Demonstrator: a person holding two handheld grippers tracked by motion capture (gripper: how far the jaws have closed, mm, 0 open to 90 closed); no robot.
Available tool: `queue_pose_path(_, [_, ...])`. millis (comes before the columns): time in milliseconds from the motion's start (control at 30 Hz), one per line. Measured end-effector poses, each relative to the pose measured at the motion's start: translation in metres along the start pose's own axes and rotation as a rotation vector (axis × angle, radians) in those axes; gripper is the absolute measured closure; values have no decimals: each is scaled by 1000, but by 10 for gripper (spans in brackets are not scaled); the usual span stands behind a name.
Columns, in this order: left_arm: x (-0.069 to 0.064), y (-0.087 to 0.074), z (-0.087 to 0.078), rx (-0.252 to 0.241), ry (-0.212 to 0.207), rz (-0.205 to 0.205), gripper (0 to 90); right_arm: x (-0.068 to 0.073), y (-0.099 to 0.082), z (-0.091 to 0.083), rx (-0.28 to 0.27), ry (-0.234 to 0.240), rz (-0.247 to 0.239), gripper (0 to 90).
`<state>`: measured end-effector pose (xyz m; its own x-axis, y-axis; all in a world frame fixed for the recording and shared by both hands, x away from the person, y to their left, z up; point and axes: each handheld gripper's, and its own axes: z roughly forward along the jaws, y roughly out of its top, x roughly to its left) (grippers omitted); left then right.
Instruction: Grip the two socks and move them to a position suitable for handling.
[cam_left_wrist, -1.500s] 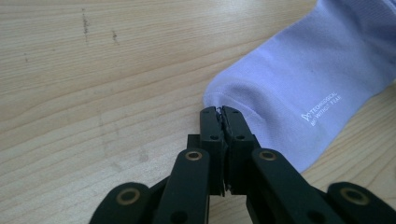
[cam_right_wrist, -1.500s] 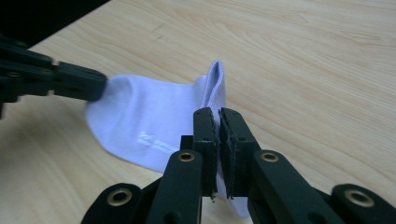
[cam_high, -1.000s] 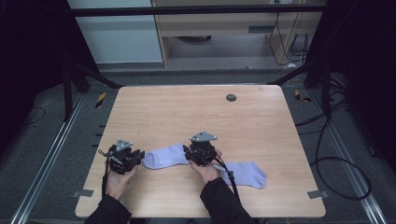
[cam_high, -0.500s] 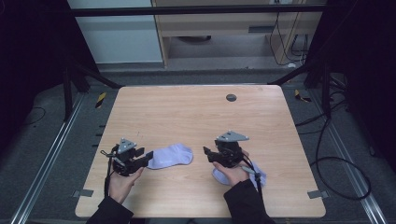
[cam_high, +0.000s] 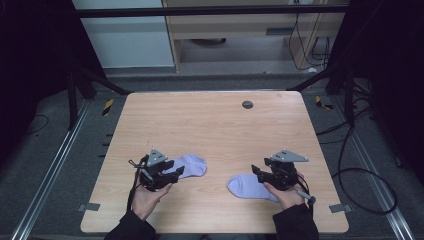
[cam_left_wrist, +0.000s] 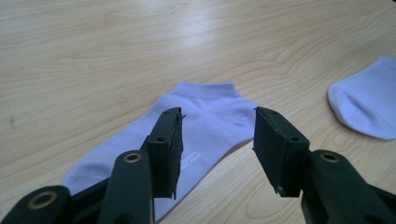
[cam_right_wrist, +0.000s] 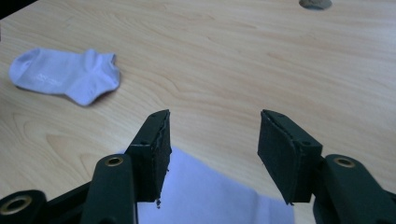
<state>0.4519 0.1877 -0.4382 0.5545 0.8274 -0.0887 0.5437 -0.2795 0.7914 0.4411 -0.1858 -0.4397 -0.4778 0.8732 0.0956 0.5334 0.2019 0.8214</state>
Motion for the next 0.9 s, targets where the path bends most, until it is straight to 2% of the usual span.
queue_pose_path(167, [-14,7,9,10,-24,14,517,-14,-15,-13,15,-21,18,443])
queue_pose_path(333, [-32,13,18,16,-41,46,514,-23,-25,-20,35,-52,24,445])
queue_pose_path(700, [-66,14,53,84,-85,85,519,-33,-45,-21,128,-78,29,485])
queue_pose_path(900, [-90,15,72,121,-115,134,542,-41,-53,-15,176,-92,26,533])
